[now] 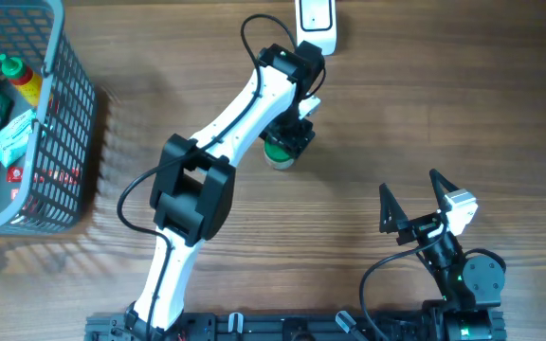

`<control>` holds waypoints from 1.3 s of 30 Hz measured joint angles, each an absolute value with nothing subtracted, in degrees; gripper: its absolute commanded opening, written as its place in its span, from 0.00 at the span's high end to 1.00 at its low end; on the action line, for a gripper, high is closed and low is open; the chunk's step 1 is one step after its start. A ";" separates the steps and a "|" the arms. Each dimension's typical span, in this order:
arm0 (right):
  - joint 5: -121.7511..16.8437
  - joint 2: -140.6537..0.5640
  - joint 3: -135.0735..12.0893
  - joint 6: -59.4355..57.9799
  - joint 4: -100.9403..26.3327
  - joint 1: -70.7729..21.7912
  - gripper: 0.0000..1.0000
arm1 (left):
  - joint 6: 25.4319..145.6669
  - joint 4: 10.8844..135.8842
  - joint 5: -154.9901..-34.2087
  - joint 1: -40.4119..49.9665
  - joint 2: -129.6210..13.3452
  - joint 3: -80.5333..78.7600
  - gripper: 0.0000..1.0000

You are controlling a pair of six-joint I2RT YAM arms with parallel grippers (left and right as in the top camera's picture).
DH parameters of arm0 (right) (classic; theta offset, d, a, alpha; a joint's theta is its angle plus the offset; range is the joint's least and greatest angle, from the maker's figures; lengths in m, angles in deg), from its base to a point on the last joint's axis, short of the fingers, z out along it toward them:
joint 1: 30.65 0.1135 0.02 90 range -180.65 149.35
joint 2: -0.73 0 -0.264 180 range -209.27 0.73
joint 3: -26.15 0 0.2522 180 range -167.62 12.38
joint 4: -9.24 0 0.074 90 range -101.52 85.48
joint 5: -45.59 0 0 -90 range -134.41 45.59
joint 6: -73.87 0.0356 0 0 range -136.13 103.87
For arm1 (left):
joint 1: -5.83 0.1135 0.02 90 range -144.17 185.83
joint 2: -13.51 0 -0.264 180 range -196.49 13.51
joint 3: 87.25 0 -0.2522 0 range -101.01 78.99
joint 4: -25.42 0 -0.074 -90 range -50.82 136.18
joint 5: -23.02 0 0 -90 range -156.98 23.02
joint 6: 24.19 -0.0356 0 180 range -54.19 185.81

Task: Scan the item barcode
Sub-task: 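Lift the green-lidded jar out and place it on the table center, then reach the left gripper into the basket and grasp the small red-white box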

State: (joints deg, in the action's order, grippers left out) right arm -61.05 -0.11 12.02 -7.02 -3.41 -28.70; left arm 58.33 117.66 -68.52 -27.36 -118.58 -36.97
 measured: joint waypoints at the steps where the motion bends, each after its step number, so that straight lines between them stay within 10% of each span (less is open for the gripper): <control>1: -61.05 -0.11 12.02 -7.02 -3.41 -28.70 0.00 | 58.28 118.20 -68.55 -27.80 -118.63 -36.97 0.11; 22: -61.03 -0.11 12.02 -7.02 -3.39 -28.70 0.00 | 58.74 116.58 -59.28 -27.04 -87.57 -36.91 0.00; 39: -60.99 -0.11 12.02 -7.02 -3.41 -28.70 0.00 | 86.63 111.23 -56.26 30.67 -75.70 -36.89 0.00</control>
